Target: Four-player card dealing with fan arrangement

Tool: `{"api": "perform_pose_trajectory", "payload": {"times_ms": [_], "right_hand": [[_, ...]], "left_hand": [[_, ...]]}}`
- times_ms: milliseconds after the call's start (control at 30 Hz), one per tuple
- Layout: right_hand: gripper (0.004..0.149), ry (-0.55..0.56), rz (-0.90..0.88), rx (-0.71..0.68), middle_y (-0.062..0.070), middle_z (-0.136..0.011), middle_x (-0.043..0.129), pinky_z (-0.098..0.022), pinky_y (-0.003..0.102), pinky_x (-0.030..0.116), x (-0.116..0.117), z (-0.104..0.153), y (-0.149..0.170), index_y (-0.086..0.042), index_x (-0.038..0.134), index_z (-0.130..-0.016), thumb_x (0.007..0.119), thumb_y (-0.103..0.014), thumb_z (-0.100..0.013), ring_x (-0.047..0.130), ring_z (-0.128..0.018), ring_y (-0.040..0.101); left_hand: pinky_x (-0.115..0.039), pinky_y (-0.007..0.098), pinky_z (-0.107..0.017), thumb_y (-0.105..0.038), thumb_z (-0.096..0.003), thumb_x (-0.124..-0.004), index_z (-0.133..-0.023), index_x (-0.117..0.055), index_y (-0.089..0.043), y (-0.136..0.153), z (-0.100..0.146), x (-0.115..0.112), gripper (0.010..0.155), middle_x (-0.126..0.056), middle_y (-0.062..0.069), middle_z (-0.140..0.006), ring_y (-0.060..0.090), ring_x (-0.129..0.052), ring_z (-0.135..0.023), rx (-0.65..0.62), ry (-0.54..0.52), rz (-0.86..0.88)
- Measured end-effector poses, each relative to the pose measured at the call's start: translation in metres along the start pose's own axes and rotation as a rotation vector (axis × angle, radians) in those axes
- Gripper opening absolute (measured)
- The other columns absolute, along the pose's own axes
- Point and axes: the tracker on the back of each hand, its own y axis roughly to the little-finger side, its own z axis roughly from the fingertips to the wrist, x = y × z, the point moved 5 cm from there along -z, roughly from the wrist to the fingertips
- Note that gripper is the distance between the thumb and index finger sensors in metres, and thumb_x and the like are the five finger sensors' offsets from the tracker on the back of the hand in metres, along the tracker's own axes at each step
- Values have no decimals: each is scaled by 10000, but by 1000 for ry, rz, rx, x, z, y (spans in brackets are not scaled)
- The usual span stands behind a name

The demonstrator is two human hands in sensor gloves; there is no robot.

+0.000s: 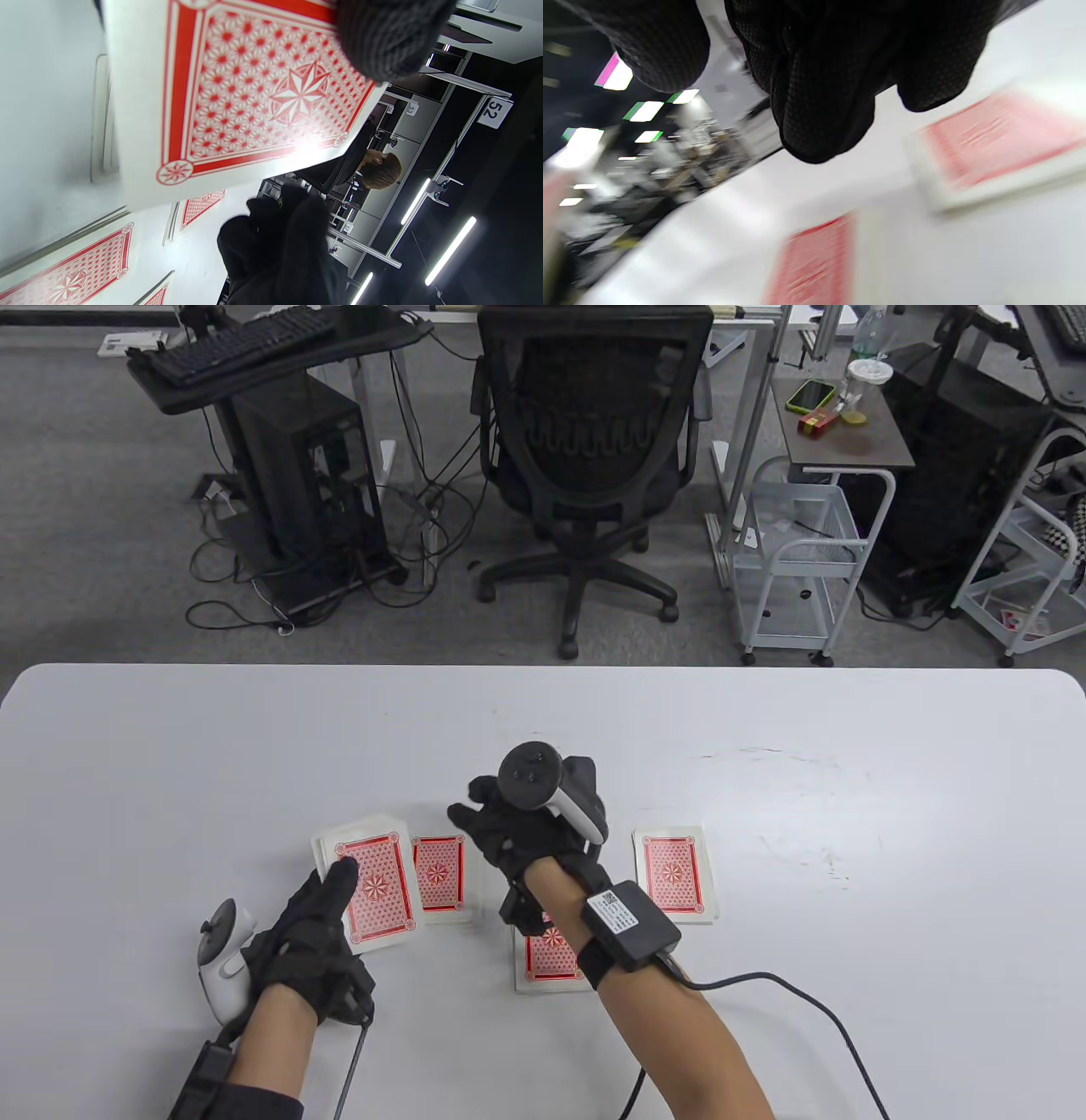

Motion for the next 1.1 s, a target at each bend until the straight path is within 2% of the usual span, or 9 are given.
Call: {"api": "perform_pose_trajectory", "payload": {"times_ms": [100,167,233,333,600,700,867,1000,1100], "right_hand": [[774,-51,-103,-43,127,-888,735,-560,638,655,28,15,-14,-41,540,-1041,842,-498,-496,933,-694,323],[710,-9,-92,-34,56,-820,785,-551,626,679,35,22,-18,-81,603,-995,906,-434,-458,966,-642,263],[632,83,-121,-6,29,-742,846,-533,612,705,33,28,-17,-94,687,-938,940,-370,-428,1009,-561,235],[591,98,-165,-7,23,-710,884,-531,592,724,28,32,-12,-84,723,-914,933,-343,-427,1046,-540,223],[609,-30,-390,60,29,-696,913,-528,563,750,11,40,21,-12,666,-953,904,-286,-465,1084,-518,226],[637,-28,-407,84,43,-709,898,-518,558,750,-10,48,40,0,630,-977,904,-284,-477,1068,-470,213],[670,61,-275,189,65,-759,849,-511,570,728,-69,73,88,2,555,-1021,878,-272,-502,1011,-440,206],[680,187,-87,371,63,-764,836,-520,589,705,-115,99,141,-18,541,-1037,880,-277,-507,984,-443,215],[689,214,39,513,58,-760,839,-525,587,701,-128,112,175,-30,543,-1042,890,-284,-503,976,-430,209]], "left_hand": [[-903,438,-488,-497,-510,-815,-930,-732,-326,0,3,-6,461,-916,-96,-873,233,-1036,-706,-8,9,-6],[-907,434,-483,-499,-504,-825,-922,-740,-334,0,5,-10,458,-922,-102,-865,230,-1040,-700,-15,15,-15],[-907,434,-482,-502,-500,-829,-918,-744,-342,1,8,-11,456,-924,-109,-862,230,-1040,-700,-19,-1,-24],[-907,432,-483,-500,-499,-826,-919,-742,-339,2,9,-13,458,-922,-104,-864,230,-1039,-701,-20,18,-14],[-904,437,-487,-497,-507,-801,-930,-736,-325,2,9,-23,462,-916,-91,-874,240,-1034,-710,5,96,-9],[-904,439,-484,-496,-507,-803,-928,-741,-322,3,9,-21,460,-919,-89,-872,241,-1036,-707,9,90,-4],[-901,441,-486,-497,-510,-801,-931,-737,-323,2,10,-21,460,-916,-88,-875,240,-1034,-709,14,86,-4],[-903,438,-487,-497,-511,-801,-931,-735,-321,2,10,-21,461,-916,-89,-874,240,-1035,-708,18,82,-8],[-901,440,-488,-498,-512,-800,-933,-734,-320,3,10,-20,462,-915,-87,-876,240,-1034,-710,20,79,-13]]}}
